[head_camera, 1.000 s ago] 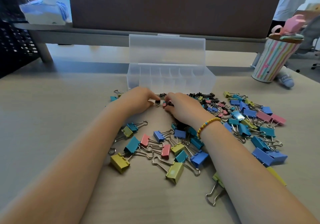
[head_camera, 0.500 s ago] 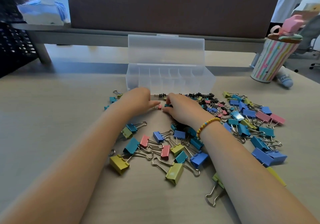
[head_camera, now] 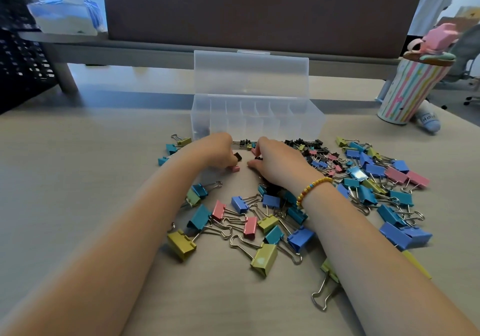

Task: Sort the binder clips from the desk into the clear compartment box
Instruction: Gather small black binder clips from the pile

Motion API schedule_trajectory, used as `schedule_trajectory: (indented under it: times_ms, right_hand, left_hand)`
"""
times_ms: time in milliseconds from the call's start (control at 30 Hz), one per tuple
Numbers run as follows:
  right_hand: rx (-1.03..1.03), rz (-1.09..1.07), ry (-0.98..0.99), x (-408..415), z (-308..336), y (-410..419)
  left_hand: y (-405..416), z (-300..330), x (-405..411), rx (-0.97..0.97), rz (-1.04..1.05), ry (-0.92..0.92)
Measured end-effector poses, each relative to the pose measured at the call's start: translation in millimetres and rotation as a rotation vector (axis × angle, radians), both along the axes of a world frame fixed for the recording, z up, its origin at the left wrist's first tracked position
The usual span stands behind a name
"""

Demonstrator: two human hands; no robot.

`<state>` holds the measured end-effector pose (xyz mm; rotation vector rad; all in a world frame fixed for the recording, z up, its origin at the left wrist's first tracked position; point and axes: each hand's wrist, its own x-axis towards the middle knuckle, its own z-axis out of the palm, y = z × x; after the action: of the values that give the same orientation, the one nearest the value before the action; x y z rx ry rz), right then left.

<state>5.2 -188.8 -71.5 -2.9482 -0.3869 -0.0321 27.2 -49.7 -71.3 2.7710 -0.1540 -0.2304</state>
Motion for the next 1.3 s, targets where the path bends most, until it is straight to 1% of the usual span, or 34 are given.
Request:
schedule_trajectory:
  times_ms: [67,133,300,367,467,500,567,700,800,867,933,1000,1067,1133,1200,1233,1300]
  right_hand:
    - [0.041,0.003,0.014,0,0,-1]
    - [0.103,0.001,0.035,1,0,-2]
    - [0.245,0.005,0.009,3,3,-2]
    - [0.263,0.006,-0.012,2,4,-2]
    - [0.268,0.01,-0.038,1,3,-1]
    - [0.274,0.011,-0.042,1,3,-1]
    - [0.296,0.018,-0.04,1,3,-1]
    - [0.414,0.061,0.008,2,2,1]
    - [0.403,0.069,0.018,2,2,0]
    - [0.335,0.021,-0.022,1,4,-2]
    - [0.29,-0.051,-0.073,2,5,-7]
    - [0.268,-0.103,-0.08,3,6,-14]
    - [0.24,-0.121,-0.025,3,8,-19]
    - [0.221,-0.124,0.064,1,9,-22]
    - [0.142,-0.105,0.103,1,7,-21]
    - [0.098,-0.091,0.107,2,5,-19]
    - [0.057,-0.062,0.106,3,2,-15]
  left_hand:
    - [2,0,1,-0.078,0.013,0.029]
    - [5,0,2,-0.203,0.044,0.047]
    - [16,-2,6,-0.709,0.186,0.108]
    - [18,-2,7,-0.894,0.247,0.119]
    - [19,3,3,-1.247,0.323,0.181]
    - [19,5,2,-1.325,0.314,0.198]
    - [19,6,-2,-1.392,0.282,0.229]
    - [14,6,-6,-1.365,0.241,0.262]
    - [13,6,-5,-1.307,0.241,0.242]
    - [15,5,-5,-1.353,0.259,0.235]
    - [19,4,-5,-1.46,0.267,0.257]
    - [21,4,-5,-1.539,0.243,0.295]
    - [18,3,-4,-1.518,0.24,0.303]
    - [12,3,-2,-1.4,0.294,0.26]
    - [6,4,-2,-1.205,0.321,0.183]
    - [4,4,-3,-1.059,0.307,0.123]
    - [3,1,-4,-0.688,0.23,-0.062]
